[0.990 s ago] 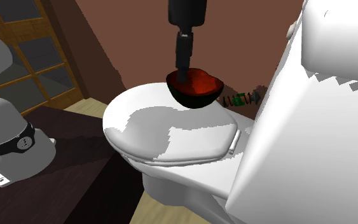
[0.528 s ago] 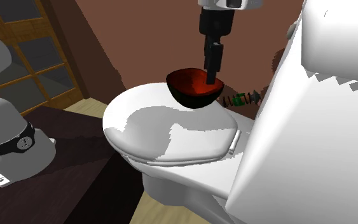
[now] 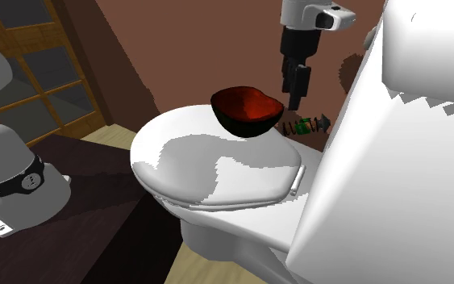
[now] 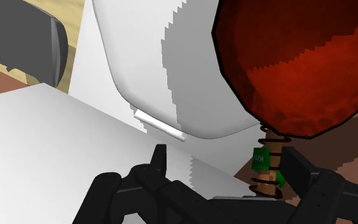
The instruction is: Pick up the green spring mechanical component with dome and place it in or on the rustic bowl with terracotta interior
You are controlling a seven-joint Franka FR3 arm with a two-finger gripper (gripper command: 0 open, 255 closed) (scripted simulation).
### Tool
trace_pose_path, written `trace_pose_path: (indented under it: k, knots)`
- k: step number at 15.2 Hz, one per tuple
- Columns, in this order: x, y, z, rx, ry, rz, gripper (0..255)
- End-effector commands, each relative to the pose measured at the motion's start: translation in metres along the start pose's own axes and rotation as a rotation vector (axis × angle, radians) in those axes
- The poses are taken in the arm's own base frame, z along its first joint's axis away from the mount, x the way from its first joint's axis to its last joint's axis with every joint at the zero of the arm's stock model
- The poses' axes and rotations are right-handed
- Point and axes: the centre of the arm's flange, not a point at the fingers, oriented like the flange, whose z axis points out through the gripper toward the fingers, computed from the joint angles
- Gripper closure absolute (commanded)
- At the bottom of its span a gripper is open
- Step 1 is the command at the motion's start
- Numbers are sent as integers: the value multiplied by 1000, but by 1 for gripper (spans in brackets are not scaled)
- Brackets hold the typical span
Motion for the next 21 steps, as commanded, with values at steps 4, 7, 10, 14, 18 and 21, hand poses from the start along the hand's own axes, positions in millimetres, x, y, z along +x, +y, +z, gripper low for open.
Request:
trace_pose_path:
  k: [4,7,10,14,18,21]
  knots:
    - [2,-1,26,0,2,0,0]
    - [2,-1,34,0,2,0,0]
    - [2,-1,34,0,2,0,0]
    - [2,-1,34,0,1,0,255]
    - [2,-1,34,0,1,0,255]
    - [2,-1,34,0,1,0,255]
